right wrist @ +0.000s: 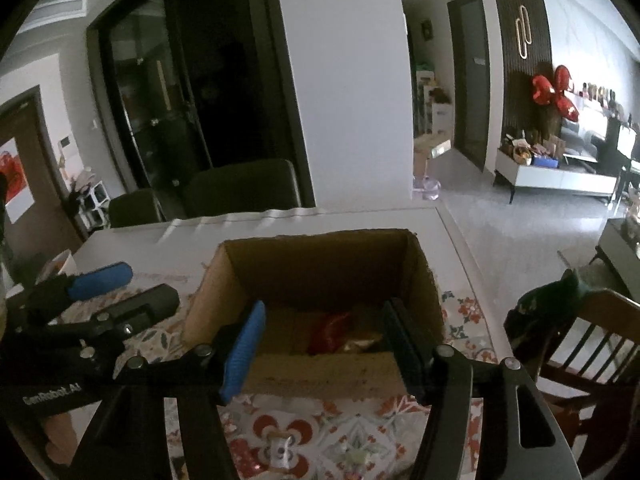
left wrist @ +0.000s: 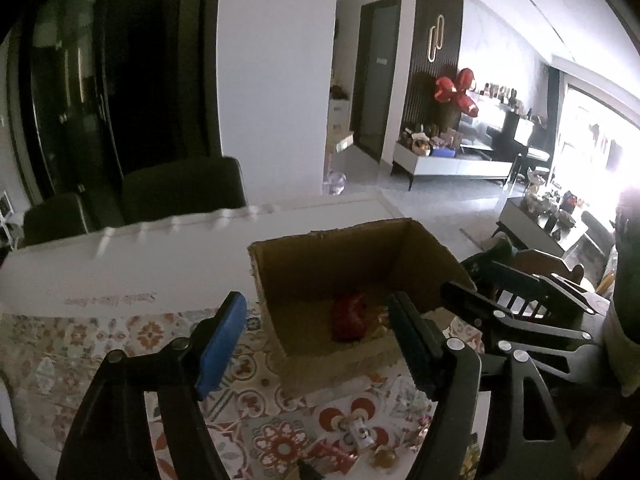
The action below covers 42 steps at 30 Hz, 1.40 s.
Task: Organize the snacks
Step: 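Withdraw both open grippers from the box back toward the snacks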
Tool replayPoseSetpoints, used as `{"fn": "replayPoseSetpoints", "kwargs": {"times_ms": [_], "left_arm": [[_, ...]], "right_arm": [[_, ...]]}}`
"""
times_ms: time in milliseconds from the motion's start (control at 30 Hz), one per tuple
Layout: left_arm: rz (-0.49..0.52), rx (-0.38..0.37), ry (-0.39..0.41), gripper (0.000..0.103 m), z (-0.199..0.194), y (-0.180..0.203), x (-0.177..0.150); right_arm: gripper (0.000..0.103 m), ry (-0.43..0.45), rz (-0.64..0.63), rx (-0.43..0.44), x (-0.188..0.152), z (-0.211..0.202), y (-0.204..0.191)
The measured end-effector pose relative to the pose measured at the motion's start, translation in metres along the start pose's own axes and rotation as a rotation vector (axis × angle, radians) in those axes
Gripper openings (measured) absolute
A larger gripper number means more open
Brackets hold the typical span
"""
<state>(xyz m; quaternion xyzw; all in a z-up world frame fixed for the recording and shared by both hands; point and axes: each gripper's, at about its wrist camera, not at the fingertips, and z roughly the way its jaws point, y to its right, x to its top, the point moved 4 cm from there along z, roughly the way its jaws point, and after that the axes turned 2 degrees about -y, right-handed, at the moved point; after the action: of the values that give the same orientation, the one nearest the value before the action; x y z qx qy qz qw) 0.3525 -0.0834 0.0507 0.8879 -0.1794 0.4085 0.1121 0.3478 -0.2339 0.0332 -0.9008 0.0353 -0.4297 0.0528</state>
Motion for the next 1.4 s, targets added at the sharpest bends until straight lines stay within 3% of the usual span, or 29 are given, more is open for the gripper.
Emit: {"fn": "replayPoseSetpoints", "kwargs": {"times_ms": [667, 1000, 1400], "left_arm": [[0.074, 0.1, 0.076, 0.075, -0.064, -0.006, -0.087], [0.055, 0.107, 0.022, 0.077, -0.06, -0.013, -0.139], [0.104, 0.157, -0.003, 0.077, -0.045, -0.018, -0.205]], "right_arm": [[0.062, 0.079, -0.091, 0.021, -0.072, -0.042, -0.043], [0.062, 0.016, -0.102, 0.048, -0.121, -0.037, -0.056], [0.062, -0.059, -0.122, -0.011, -0.173, -0.022, -0.054]]}}
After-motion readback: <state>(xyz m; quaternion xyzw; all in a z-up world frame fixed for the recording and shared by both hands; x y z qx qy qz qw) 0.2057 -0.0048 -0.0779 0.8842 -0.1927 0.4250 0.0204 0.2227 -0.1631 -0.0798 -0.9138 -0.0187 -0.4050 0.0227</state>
